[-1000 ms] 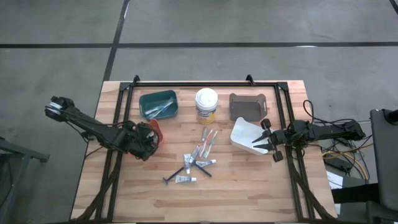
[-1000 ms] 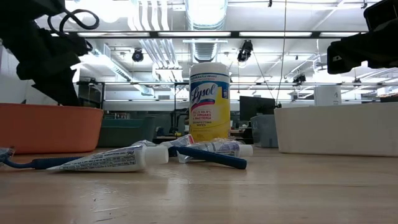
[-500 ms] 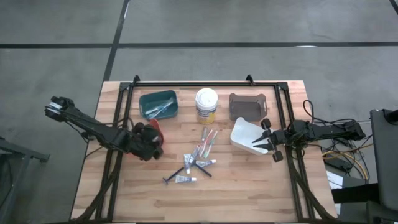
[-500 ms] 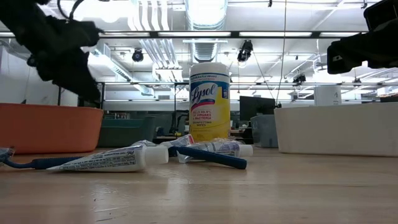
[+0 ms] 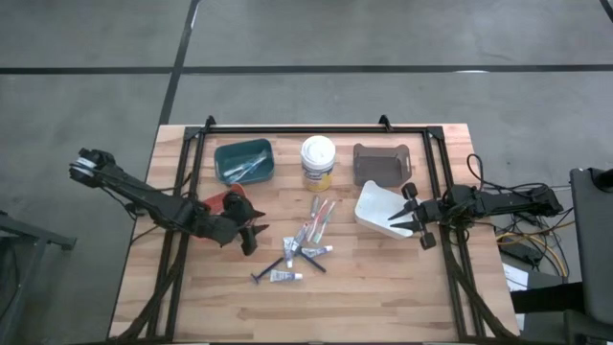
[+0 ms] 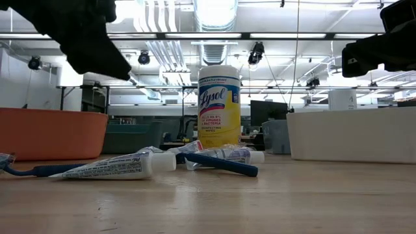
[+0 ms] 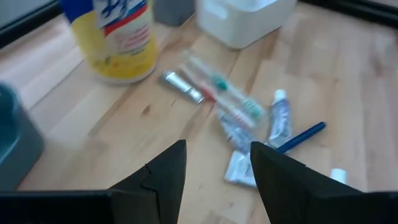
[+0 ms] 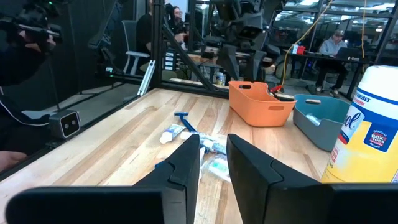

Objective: Pick & Place Travel size toiletries
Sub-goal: Adjust the toiletries on the table

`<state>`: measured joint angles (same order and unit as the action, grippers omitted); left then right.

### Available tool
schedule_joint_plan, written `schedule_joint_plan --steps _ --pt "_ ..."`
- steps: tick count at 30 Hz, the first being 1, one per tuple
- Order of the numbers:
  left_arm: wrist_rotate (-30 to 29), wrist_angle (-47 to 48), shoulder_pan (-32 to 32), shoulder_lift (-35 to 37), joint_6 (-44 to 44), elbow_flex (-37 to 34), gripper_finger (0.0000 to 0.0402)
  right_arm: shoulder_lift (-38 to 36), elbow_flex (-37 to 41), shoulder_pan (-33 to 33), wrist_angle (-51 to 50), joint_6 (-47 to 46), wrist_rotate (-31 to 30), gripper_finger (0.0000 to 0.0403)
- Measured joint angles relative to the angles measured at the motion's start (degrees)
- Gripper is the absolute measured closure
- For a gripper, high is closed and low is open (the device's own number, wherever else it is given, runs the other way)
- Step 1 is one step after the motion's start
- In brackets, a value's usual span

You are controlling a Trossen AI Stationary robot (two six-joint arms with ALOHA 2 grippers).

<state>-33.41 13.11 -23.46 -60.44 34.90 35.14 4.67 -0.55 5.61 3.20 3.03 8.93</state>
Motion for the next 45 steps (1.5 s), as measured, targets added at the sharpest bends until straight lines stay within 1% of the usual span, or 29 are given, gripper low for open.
schedule_joint_plan --steps 3,9,14,18,20,23,26,29,32,36,38,45 --pt "0.53 -3.09 0.00 -1.01 -2.11 0.00 0.0218 -0.02 0.01 0.00 0.00 0.00 0.00 0.0334" --pt "4.70 -9.93 0.00 -6.05 -6.06 0.04 0.0218 -0.02 0.01 0.00 0.00 -0.02 -0.02 0.0330" --pt "5.58 -11.14 0.00 -12.82 -7.27 1.52 0.0218 -0.02 0.01 0.00 -0.01 0.00 -0.01 0.0323" --pt "5.58 -10.45 0.02 -19.47 -8.33 4.18 0.0218 0.00 0.01 0.00 -0.02 0.00 0.00 0.0320" --pt "5.68 -7.72 0.02 -22.64 -9.75 6.59 0.0218 0.00 0.01 -0.01 0.00 0.00 -0.02 0.0318" --pt "7.34 2.94 0.02 -26.62 -10.38 11.93 0.0218 0.00 0.01 -0.02 -0.02 0.00 -0.01 0.0320" --pt "11.29 16.83 0.02 -29.84 -8.22 18.51 0.0218 0.00 0.01 0.00 -0.01 -0.02 0.00 0.0324" --pt "16.74 26.18 -0.12 -32.37 -6.80 23.93 0.0218 0.00 0.01 0.00 0.00 0.00 0.00 0.0330" --pt "23.01 29.40 -0.87 -34.35 -8.30 26.72 0.0219 0.00 0.00 -0.02 0.00 0.00 -0.01 0.0334" --pt "33.43 30.02 -2.27 -36.09 -9.36 27.19 0.0229 0.00 0.01 0.00 0.00 0.00 0.00 0.0334" --pt "36.80 30.61 -3.14 -37.03 -8.24 27.10 0.0239 0.00 0.01 -0.01 0.00 -0.02 -0.02 0.0332" --pt "37.72 31.68 -4.42 -40.36 -6.64 26.75 0.0279 0.00 0.01 -0.02 0.00 0.00 -0.01 0.0322"
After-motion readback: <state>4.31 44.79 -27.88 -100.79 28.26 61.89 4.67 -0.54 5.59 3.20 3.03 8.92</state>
